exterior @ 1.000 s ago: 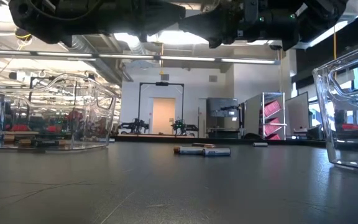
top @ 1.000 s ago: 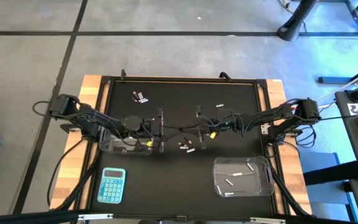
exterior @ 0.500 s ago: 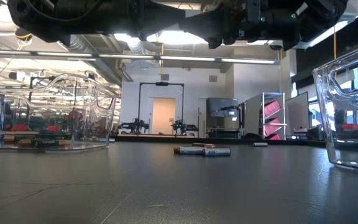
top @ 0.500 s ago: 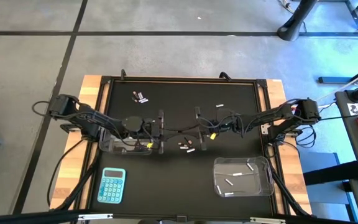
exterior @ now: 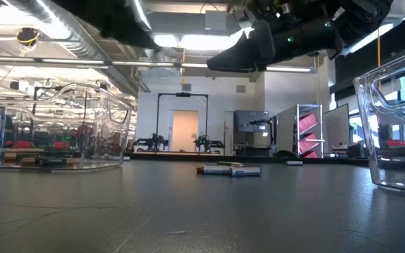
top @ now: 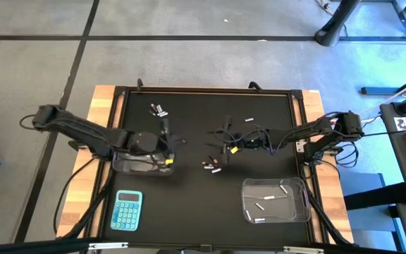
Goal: Sort batteries
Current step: Put the black battery into the left transparent bin
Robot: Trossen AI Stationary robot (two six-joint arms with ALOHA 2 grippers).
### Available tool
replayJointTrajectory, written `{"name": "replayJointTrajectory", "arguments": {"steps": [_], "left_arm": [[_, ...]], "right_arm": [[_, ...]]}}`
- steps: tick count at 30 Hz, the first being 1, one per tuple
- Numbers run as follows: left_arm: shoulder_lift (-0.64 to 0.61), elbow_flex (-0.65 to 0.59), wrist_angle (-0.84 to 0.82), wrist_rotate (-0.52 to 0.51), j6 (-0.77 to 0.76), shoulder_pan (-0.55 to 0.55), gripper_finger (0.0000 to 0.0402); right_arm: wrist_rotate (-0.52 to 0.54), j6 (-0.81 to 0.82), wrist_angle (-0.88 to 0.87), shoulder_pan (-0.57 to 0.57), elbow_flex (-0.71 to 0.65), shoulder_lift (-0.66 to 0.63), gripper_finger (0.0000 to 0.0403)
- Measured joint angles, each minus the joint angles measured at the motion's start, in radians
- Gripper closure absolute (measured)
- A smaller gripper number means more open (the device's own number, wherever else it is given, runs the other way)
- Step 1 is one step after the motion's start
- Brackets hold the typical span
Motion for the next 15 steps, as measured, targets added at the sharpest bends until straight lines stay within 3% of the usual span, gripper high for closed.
{"name": "replayJointTrajectory", "arguments": {"steps": [4, 7, 11, 15], "left_arm": [[-0.038, 0.147, -0.597, 0.001, -0.367, 0.007, 0.0375], [-0.039, 0.185, -0.899, 0.129, -0.635, 0.024, 0.0375], [-0.037, 0.120, -1.048, 0.291, -0.961, 0.039, 0.0375], [-0.037, 0.029, -1.048, 0.404, -1.184, 0.074, 0.0375]], "right_arm": [[0.001, -0.001, 0.003, 0.000, 0.000, 0.000, 0.0176], [0.001, -0.001, 0.010, -0.004, 0.000, 0.000, 0.0176], [-0.005, -0.001, 0.024, -0.014, 0.000, 0.000, 0.0176], [-0.007, -0.001, 0.051, -0.015, 0.000, 0.000, 0.0176]]}}
